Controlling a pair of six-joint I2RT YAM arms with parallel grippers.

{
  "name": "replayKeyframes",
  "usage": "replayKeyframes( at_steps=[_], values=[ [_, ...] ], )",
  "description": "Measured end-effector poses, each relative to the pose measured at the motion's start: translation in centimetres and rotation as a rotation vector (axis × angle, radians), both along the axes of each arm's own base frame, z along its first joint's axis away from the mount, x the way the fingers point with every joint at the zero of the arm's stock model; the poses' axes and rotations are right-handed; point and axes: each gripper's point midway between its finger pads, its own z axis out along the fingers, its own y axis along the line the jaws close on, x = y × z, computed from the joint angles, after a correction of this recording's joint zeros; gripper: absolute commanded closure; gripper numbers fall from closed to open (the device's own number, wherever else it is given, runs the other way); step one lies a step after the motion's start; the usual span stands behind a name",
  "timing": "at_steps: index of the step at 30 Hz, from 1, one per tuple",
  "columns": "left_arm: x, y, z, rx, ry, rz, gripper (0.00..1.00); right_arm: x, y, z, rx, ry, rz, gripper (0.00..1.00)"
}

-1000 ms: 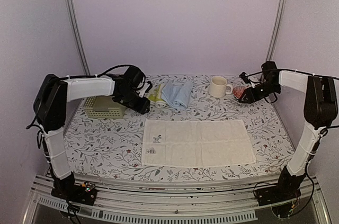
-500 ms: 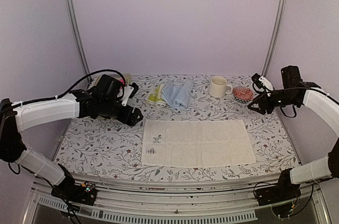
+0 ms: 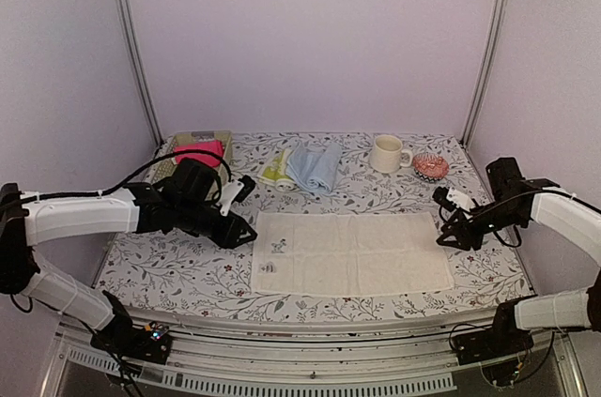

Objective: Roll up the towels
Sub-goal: Move the towel to the center of the board.

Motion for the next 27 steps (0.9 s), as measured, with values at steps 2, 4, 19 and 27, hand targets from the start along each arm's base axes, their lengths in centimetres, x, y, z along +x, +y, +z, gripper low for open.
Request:
replayKeyframes(
  at_steps=[2, 4, 19, 27],
  values=[
    [-1.3, -0.9, -1.7, 0.014, 0.055, -0.038, 0.74, -1.1, 0.0, -2.2, -0.038, 0.062, 0.027, 0.63],
    [-2.7, -1.7, -3.4, 0.034, 0.106, -0.074, 0.77, -1.8, -0.1, -3.8, -0.071, 0.106, 0.051, 0.65],
    [-6.7, -1.5, -10.5, 0.124, 0.324, -0.065, 0.80, -3.6, -1.4, -9.8, -0.202, 0.295, 0.084, 0.69],
    [-7.7, -0.9, -10.6, 0.079, 0.338, -0.021, 0.80, -3.9, -1.6, -10.2, -0.227, 0.304, 0.093, 0.69]
  ],
)
